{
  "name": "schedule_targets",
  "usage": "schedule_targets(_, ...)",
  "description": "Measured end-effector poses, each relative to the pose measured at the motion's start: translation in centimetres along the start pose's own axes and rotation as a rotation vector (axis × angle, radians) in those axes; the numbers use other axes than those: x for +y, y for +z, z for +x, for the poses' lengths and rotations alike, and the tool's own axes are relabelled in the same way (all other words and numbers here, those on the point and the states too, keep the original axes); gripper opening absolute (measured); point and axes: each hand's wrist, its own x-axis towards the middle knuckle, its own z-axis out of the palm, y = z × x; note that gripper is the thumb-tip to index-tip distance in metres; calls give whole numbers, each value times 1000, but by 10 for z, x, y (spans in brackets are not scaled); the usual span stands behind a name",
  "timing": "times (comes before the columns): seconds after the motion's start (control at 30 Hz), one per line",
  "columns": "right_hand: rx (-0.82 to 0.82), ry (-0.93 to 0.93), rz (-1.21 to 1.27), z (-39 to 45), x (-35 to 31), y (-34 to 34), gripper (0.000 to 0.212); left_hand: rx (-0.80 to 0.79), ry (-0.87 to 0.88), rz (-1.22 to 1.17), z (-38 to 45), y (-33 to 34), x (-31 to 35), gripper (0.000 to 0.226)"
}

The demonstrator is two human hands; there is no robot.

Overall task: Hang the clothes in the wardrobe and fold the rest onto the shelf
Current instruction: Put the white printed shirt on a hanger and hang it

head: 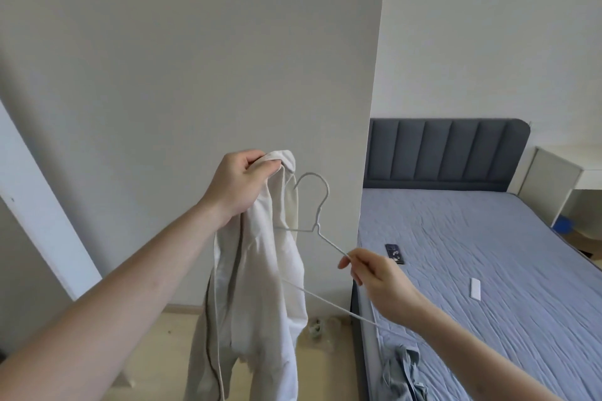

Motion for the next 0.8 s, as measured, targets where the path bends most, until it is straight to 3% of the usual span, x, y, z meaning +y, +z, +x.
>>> schedule_targets(0.13,123,34,147,-2,-1,22,28,-4,32,-71,-4,-3,14,39)
schedule_targets(0.33,321,133,292,-11,10,33,62,-159,110,-105,-28,-2,33,20)
schedule_targets(0.47,396,134,392,-12,7,34,68,-381,166,129,-52,5,45,23)
schedule_targets(0.6,481,81,410,-16,8,29,67,-559,194,561,-74,6,48,30)
schedule_targets(0.7,506,34,403,-22,7,30,64,-679,136,692,-79,0,51,41)
schedule_targets(0.8,521,28,421,-24,4,30,63,-563,213,665,-69,-2,52,36)
